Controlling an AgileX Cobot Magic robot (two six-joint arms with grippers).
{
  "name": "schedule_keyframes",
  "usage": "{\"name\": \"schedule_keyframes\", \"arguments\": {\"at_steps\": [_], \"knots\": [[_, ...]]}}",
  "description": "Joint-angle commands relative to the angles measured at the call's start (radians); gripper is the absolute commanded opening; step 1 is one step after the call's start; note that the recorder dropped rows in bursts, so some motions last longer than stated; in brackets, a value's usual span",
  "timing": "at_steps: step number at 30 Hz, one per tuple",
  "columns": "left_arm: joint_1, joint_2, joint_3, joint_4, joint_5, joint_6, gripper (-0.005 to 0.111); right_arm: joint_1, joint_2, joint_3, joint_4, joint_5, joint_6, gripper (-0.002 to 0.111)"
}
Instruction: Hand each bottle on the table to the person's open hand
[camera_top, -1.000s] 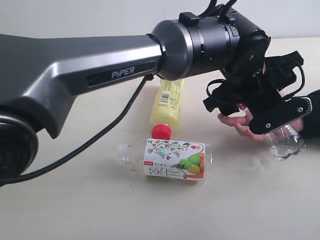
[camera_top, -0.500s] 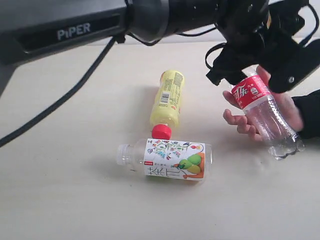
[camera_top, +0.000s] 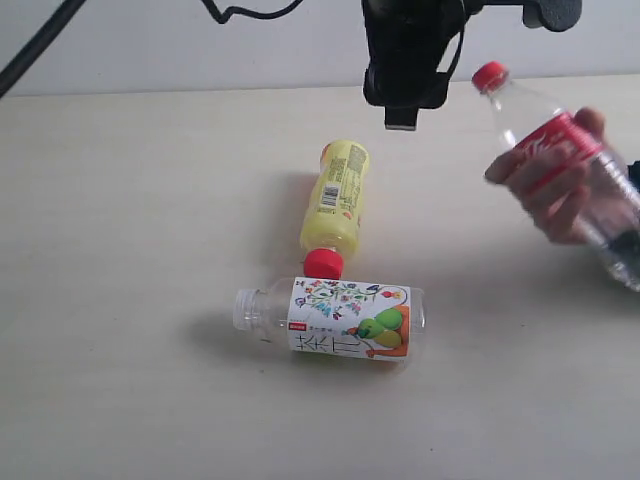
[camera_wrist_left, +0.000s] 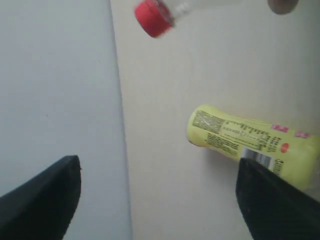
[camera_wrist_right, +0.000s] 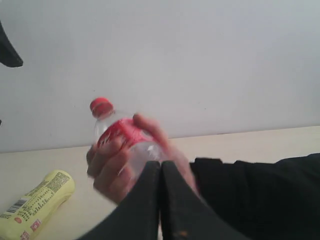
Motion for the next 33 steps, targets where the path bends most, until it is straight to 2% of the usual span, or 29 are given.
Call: {"name": "schedule_keyframes", "arguments": {"at_steps": [1,2,4,7,12,15,17,18,19,20,21,22,23,24,25,27,31,33], "knots": [[0.0,-0.011,-0.007,0.021,0.103,-0.276,0.074,-0.005,-0.006,0.005,0.0,-0.003,0.0,0.0],[-0.002,-0.011,-0.007,0.046,0.134,-0.312,0.068,-0.005,-0.006,0.005,0.0,-0.003,0.0,0.0],[-0.002,-0.011,-0.007,0.104,0.134,-0.373,0.047,-0.005,-0.006,0.005,0.0,-0.003,0.0,0.0],[-0.002,-0.039,0.011,0.097,0.134,-0.542,0.0,-0.005,-0.006,0.005,0.0,-0.003,0.0,0.0],[0.019,-0.122,0.076,-0.013,0.134,-0.698,0.001,-0.005,-0.006,0.005,0.0,-0.003,0.0,0.0],[0.037,-0.207,0.191,-0.095,0.119,-0.797,0.001,-0.005,-0.006,0.005,0.0,-0.003,0.0,0.0],[0.038,-0.291,0.325,-0.166,-0.026,-0.83,0.001,-0.005,-0.006,0.005,0.0,-0.003,0.0,0.0],[0.038,-0.385,0.474,-0.166,-0.191,-0.893,0.001,-0.005,-0.006,0.005,0.0,-0.003,0.0,0.0],[0.038,-0.432,0.562,-0.155,-0.27,-0.931,0.001,-0.005,-0.006,0.005,0.0,-0.003,0.0,0.0],[0.038,-0.52,0.744,-0.121,-0.4,-1.011,0.001,-0.005,-0.006,0.005,0.0,-0.003,0.0,0.0],[0.038,-0.571,0.838,-0.095,-0.472,-1.053,0.001,-0.005,-0.006,0.005,0.0,-0.003,0.0,0.0],[0.038,-0.666,1.012,-0.02,-0.619,-1.135,0.001,-0.005,-0.006,0.005,0.0,-0.003,0.0,0.0],[0.038,-0.72,1.105,0.034,-0.705,-1.201,0.001,-0.005,-0.006,0.005,0.0,-0.003,0.0,0.0],[0.04,-0.814,1.259,0.173,-0.861,-1.38,0.001,-0.005,-0.006,0.005,0.0,-0.003,0.0,0.0],[0.055,-0.902,1.379,0.336,-0.95,-1.539,0.0,-0.005,-0.006,0.005,0.0,-0.003,0.0,0.0],[0.074,-1.034,1.511,0.494,-0.987,-1.719,0.0,-0.005,-0.006,0.005,0.0,-0.003,0.0,0.0],[0.124,-1.33,1.688,0.533,-0.873,-1.813,0.0,-0.005,-0.006,0.005,0.0,-0.003,0.0,0.0],[0.156,-1.484,1.741,0.535,-0.873,-1.857,0.0,-0.005,-0.006,0.005,0.0,-0.003,0.0,0.0]]}}
